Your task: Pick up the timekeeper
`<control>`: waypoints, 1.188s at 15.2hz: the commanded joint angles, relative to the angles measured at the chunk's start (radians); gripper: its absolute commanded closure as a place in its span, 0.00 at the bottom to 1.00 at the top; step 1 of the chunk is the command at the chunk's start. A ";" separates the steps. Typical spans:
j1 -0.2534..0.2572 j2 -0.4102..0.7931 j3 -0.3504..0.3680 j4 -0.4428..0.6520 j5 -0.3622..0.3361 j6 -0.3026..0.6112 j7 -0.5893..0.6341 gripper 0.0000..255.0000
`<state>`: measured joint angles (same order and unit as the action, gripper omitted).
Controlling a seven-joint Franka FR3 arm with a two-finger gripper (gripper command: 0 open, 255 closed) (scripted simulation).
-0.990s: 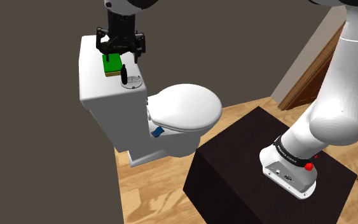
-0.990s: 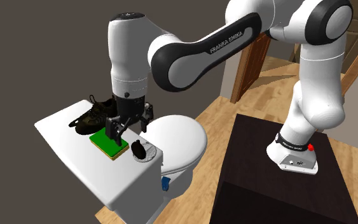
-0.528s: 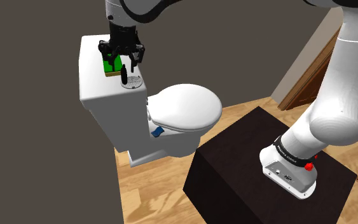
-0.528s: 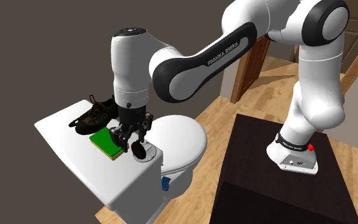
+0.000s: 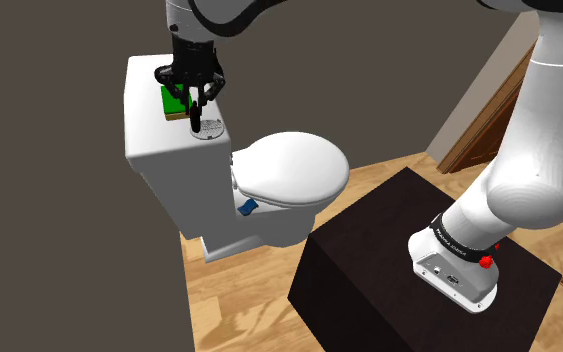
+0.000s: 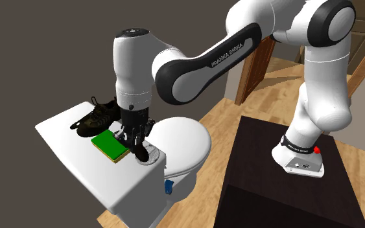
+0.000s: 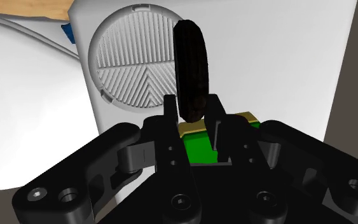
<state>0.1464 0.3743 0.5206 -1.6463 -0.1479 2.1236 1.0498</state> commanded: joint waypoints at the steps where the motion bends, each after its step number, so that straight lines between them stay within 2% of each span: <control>1: 0.000 -0.002 0.001 -0.002 0.001 0.000 0.000 1.00; 16: 0.005 -0.033 0.013 0.160 0.023 -0.188 -0.010 1.00; 18: 0.005 -0.033 0.013 0.162 0.023 -0.190 -0.010 1.00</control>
